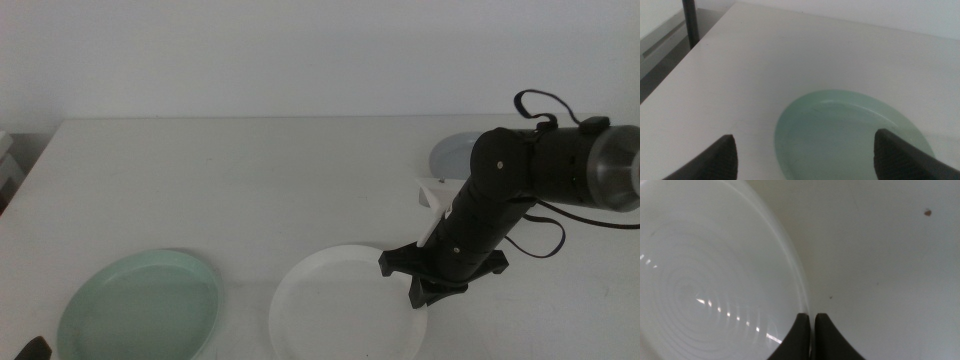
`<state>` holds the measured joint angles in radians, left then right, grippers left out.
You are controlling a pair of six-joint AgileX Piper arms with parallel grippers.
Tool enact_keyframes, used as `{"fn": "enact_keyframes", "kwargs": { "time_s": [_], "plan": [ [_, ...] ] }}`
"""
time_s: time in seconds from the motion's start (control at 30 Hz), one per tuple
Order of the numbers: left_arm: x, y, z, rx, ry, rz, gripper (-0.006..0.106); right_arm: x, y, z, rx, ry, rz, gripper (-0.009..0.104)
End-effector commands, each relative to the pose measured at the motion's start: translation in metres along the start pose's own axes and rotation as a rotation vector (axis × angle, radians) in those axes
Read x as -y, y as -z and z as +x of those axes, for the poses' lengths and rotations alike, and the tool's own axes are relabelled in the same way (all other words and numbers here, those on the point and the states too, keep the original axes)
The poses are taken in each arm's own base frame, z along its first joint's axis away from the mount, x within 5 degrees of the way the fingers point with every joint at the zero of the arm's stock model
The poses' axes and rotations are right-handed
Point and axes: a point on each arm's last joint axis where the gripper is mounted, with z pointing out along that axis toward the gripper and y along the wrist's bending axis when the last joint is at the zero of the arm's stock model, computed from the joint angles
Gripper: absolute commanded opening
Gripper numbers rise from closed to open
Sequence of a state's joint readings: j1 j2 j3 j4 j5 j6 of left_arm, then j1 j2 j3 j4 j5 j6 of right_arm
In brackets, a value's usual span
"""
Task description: Stack the three bowls on top of each other.
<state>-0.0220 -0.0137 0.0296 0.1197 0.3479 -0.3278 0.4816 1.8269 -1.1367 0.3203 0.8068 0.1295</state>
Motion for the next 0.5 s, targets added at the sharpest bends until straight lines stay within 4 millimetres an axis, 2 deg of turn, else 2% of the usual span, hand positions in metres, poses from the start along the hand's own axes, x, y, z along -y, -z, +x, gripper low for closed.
{"fn": "enact_keyframes", "kwargs": {
  "time_s": [0.0,0.37,0.43,0.47],
  "plan": [
    [0.002,0.002,-0.008,0.087,0.009,0.028,0.105,-0.008,0.017,-0.008,0.081,0.020,-0.029,0.001],
    [0.002,0.002,-0.008,0.087,0.009,0.028,0.105,-0.001,-0.004,-0.014,0.071,0.024,0.008,0.002],
    [0.002,0.002,-0.008,0.087,0.009,0.028,0.105,-0.001,-0.004,-0.014,0.073,0.024,0.008,0.003],
    [0.002,0.002,-0.008,0.087,0.009,0.028,0.105,-0.001,-0.004,-0.014,0.073,0.029,0.012,0.010]
  ]
}}
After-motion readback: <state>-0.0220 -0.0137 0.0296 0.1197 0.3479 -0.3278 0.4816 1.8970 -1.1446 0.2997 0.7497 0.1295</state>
